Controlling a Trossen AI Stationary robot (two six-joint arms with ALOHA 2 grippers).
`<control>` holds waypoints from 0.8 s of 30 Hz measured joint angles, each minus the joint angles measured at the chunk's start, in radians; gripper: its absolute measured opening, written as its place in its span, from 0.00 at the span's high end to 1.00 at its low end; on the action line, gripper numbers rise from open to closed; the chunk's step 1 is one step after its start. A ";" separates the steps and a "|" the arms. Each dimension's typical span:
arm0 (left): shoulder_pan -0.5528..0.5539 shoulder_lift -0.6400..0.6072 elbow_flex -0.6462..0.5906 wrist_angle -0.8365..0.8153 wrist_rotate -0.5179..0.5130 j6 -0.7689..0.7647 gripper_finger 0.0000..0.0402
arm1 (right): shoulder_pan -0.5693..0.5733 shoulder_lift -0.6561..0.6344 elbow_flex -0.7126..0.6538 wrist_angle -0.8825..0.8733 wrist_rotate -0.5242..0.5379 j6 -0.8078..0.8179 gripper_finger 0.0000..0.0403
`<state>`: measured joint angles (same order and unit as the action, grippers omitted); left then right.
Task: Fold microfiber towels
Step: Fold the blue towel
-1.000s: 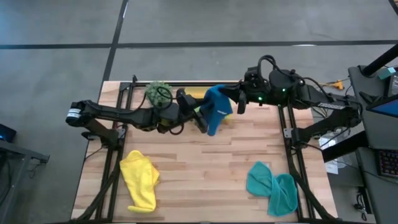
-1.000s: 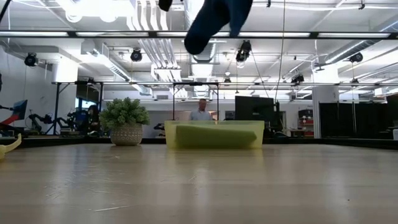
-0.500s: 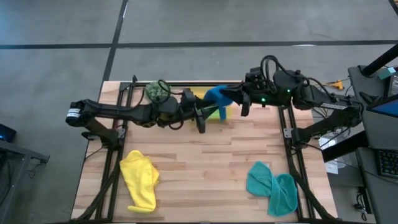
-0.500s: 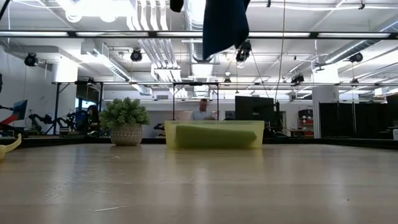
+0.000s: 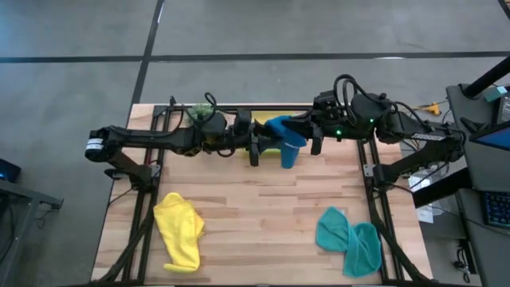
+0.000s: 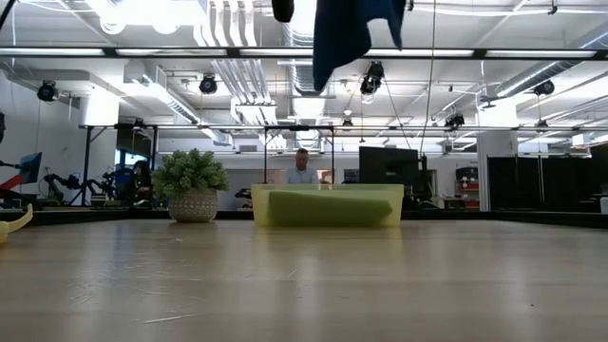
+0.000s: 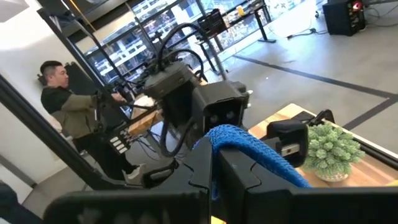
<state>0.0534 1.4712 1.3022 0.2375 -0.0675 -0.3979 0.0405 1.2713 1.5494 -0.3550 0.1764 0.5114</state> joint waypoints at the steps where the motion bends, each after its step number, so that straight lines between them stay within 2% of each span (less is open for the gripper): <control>1: 0.002 0.001 0.000 0.005 0.013 -0.011 0.70 | 0.003 0.000 0.000 0.000 0.000 0.000 0.98; 4: 0.006 0.009 -0.016 0.072 0.058 -0.016 0.70 | 0.008 0.000 0.000 0.000 0.000 0.000 0.98; 9: 0.018 0.011 -0.096 0.327 0.166 -0.084 0.70 | 0.008 0.000 0.000 0.000 0.000 -0.006 0.98; 13: 0.026 0.011 -0.161 0.444 0.170 -0.165 0.72 | 0.008 0.000 0.000 0.000 0.000 -0.007 0.98; 16: 0.026 0.011 -0.182 0.445 0.168 -0.173 0.81 | 0.008 0.000 0.000 0.000 0.000 -0.008 0.98; 19: 0.025 0.008 -0.199 0.487 0.168 -0.173 0.95 | 0.008 0.000 0.000 -0.002 0.005 -0.024 0.98; 24: 0.025 -0.034 -0.211 0.504 0.168 -0.173 0.99 | 0.008 0.000 -0.001 -0.008 0.008 -0.049 0.98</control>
<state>0.0788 1.4370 1.0912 0.7419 0.1005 -0.5709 0.0483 1.2713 1.5486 -0.3630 0.1848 0.4626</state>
